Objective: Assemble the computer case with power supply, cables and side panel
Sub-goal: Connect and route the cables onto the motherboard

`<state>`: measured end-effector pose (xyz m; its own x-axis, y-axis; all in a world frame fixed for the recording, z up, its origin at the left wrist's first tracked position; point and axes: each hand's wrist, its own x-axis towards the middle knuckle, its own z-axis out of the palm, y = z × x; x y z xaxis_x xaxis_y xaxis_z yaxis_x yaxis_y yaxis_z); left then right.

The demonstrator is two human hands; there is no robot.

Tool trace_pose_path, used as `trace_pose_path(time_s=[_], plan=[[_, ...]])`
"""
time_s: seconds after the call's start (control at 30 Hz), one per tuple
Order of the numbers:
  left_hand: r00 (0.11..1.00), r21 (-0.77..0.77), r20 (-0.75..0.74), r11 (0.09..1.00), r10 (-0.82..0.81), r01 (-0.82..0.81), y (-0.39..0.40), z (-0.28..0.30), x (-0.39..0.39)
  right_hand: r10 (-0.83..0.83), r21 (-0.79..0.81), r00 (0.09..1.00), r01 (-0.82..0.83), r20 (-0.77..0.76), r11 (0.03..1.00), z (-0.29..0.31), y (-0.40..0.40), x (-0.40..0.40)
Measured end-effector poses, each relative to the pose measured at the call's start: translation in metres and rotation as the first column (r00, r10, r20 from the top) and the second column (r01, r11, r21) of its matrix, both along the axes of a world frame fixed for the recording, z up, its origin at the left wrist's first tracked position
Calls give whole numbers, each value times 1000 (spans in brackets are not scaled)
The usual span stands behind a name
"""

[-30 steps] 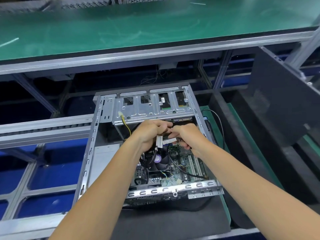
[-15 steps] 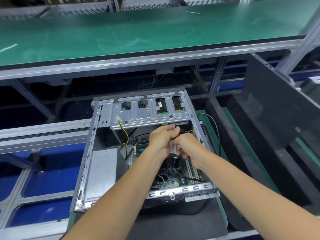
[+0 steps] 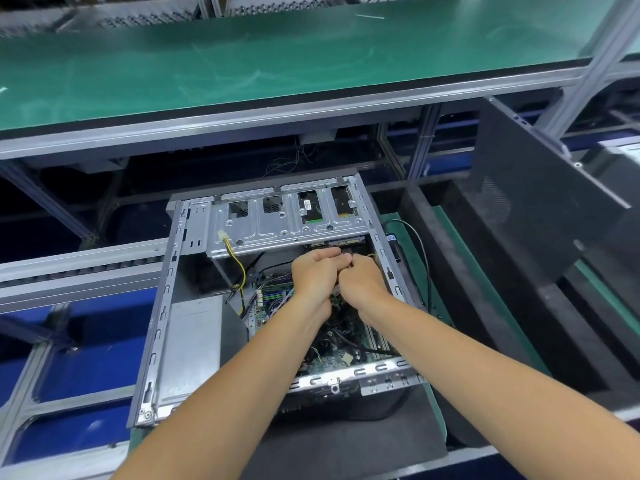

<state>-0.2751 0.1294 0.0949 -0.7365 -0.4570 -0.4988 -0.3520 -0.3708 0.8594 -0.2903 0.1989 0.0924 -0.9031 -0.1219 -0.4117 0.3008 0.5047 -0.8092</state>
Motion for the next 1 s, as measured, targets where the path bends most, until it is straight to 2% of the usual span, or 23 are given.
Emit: trace_pose_path(time_s=[0.23, 0.47, 1.0], plan=[[1000, 1, 4, 1000, 19, -19, 2, -1, -4, 43, 44, 998, -42, -35, 998, 3, -3, -6], [997, -2, -23, 997, 78, -78, 2, -3, -3, 80, 25, 997, -79, -25, 997, 0, -5, -6], [996, -66, -43, 995, 72, -75, 2, -9, -9, 77, -35, 997, -77, -8, 996, -2, -4, -15]])
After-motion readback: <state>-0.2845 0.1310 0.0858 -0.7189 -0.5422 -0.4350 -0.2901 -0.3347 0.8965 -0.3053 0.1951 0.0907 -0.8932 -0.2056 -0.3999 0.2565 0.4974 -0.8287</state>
